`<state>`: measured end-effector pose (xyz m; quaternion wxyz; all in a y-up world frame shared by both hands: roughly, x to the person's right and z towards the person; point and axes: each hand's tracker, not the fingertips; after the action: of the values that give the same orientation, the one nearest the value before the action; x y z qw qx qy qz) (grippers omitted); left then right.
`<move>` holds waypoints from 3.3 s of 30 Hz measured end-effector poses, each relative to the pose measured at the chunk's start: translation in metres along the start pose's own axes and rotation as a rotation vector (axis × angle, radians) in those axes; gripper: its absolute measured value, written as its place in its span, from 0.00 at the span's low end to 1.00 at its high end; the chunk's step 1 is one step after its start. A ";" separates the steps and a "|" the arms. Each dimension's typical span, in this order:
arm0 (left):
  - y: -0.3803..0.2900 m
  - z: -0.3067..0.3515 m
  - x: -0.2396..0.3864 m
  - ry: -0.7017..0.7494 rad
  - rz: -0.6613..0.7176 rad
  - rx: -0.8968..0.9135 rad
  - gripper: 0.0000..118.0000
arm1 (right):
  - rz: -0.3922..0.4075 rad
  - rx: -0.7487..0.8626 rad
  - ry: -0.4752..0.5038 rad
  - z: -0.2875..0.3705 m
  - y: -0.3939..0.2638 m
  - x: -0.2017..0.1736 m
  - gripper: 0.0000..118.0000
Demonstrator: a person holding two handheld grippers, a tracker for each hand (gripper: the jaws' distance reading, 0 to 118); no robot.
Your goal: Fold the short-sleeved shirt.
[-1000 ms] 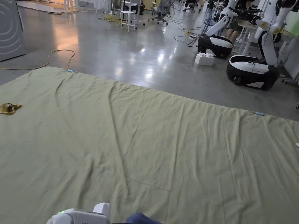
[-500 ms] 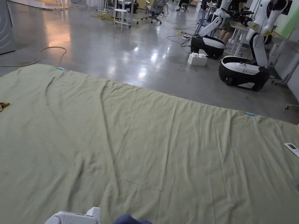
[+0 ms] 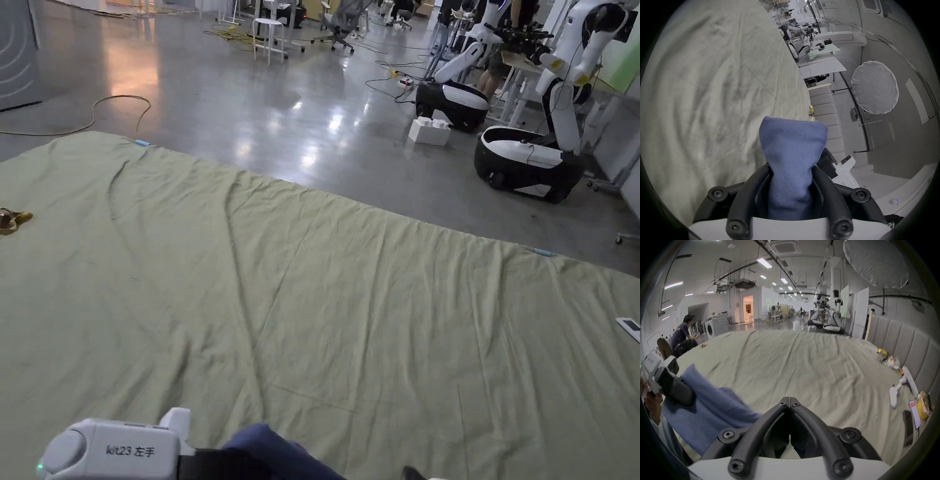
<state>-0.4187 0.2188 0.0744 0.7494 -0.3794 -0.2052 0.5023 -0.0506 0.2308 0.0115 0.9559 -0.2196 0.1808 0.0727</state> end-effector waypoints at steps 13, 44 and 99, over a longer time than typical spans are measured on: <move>0.087 0.187 -0.081 0.271 0.011 0.140 0.18 | 0.005 0.238 -0.128 0.028 0.091 0.050 0.00; 0.105 0.265 -0.061 1.135 -0.234 0.336 0.50 | 0.001 0.188 -0.144 0.028 0.075 0.060 0.00; -0.029 -0.033 0.144 0.823 -0.826 0.888 0.01 | -0.092 0.261 -0.154 0.032 0.080 0.053 0.00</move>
<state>-0.3196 0.3320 0.0659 0.9773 -0.0896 0.1896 0.0314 -0.0090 0.3193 -0.0134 0.9897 -0.0951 0.1044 0.0215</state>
